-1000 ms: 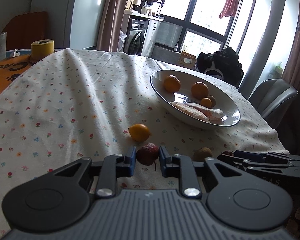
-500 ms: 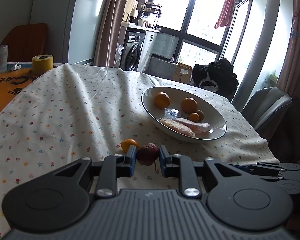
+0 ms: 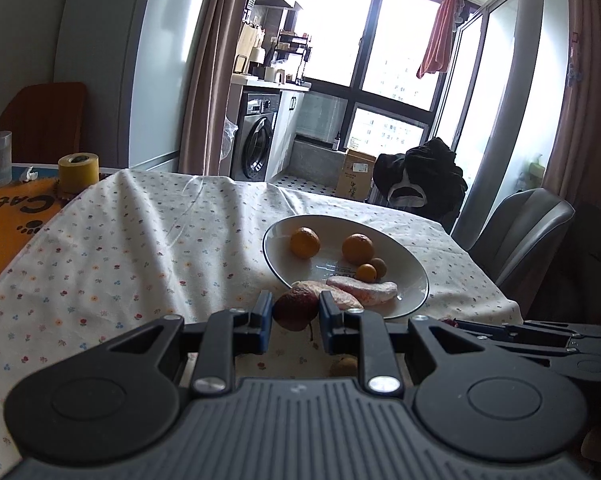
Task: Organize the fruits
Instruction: 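Carry both red plums over the white bowl with both grippers, then lower the plums into the bowl and open both grippers, then withdraw both open grippers from the bowl, then move both open grippers toward the loose tangerine and kiwi on the cloth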
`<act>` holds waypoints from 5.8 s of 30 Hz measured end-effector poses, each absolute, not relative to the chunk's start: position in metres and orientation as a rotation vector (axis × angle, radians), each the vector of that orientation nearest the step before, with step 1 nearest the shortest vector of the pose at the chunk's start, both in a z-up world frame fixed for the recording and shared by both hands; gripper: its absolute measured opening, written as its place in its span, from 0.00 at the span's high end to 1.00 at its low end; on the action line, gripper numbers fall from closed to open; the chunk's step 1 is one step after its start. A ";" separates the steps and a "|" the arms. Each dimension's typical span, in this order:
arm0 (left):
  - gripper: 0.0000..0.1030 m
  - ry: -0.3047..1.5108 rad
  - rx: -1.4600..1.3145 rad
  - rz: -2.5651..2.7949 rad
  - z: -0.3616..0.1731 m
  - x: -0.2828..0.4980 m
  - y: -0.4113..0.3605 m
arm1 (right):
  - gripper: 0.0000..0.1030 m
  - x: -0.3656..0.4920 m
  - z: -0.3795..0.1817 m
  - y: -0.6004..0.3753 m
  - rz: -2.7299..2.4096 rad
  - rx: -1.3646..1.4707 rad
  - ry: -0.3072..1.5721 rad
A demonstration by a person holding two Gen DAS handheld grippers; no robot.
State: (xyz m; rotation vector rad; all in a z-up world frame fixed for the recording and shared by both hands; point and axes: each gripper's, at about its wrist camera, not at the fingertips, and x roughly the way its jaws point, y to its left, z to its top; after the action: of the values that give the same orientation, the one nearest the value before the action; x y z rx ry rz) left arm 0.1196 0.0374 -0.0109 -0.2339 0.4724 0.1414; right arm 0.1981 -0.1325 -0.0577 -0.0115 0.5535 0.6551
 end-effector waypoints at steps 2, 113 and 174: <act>0.78 0.461 -0.227 0.141 -0.006 0.120 0.037 | 0.78 0.200 -0.054 -0.134 0.651 0.000 0.545; 0.17 0.534 -0.206 0.310 -0.011 0.182 0.083 | 0.38 0.274 -0.051 -0.101 0.667 0.038 0.570; 0.06 0.532 -0.191 0.209 0.002 0.048 0.056 | 0.00 0.140 -0.035 -0.158 0.639 0.064 0.547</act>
State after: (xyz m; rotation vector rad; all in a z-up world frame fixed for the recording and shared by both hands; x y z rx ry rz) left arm 0.0477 0.0557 0.0024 -0.1915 0.5324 0.2094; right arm 0.1401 -0.1582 -0.0349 0.0637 0.5475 0.6391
